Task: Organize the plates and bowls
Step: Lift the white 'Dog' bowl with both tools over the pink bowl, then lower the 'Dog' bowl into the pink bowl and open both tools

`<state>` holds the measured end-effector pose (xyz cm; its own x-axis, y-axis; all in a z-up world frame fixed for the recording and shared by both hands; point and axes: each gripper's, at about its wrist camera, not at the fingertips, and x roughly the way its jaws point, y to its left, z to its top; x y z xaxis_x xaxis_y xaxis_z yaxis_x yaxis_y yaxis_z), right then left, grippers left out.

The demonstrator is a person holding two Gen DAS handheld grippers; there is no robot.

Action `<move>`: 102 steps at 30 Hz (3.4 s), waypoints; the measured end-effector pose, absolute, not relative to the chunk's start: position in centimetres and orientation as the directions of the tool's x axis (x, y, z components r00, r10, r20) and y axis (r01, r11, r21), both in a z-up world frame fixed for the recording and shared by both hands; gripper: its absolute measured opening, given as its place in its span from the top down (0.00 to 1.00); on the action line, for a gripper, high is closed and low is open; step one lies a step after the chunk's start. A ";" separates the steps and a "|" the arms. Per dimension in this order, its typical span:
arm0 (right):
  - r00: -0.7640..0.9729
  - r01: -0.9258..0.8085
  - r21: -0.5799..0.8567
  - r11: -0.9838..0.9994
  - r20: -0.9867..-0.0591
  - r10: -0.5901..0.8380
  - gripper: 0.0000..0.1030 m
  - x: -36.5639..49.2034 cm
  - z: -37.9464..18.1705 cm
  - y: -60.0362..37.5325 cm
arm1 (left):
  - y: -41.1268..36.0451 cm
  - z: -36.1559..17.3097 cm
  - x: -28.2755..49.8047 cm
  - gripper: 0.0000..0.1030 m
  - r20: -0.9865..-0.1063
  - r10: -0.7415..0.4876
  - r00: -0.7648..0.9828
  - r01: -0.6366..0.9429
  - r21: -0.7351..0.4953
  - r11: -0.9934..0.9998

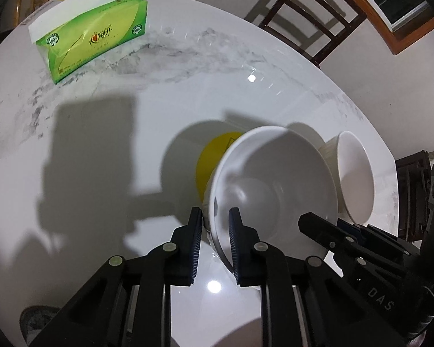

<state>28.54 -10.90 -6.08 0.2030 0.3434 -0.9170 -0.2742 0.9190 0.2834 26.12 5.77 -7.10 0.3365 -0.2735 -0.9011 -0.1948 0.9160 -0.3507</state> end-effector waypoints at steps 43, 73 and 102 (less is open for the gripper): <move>0.358 -0.187 0.256 0.948 -0.882 0.308 0.81 10.3 4.9 -20.6 | -4.2 2.6 11.3 0.85 -0.889 -0.311 0.336 0.062 -0.309 0.949; 0.235 -0.117 0.278 0.954 -0.925 0.298 0.81 5.6 -2.0 -20.8 | -6.4 -3.0 7.3 0.84 -0.951 -0.209 0.228 0.082 -0.195 0.977; 0.204 -0.120 0.243 0.963 -0.943 0.264 0.79 6.6 -3.3 -19.7 | -6.9 -3.0 8.2 0.65 -0.954 -0.185 0.234 0.088 -0.168 0.982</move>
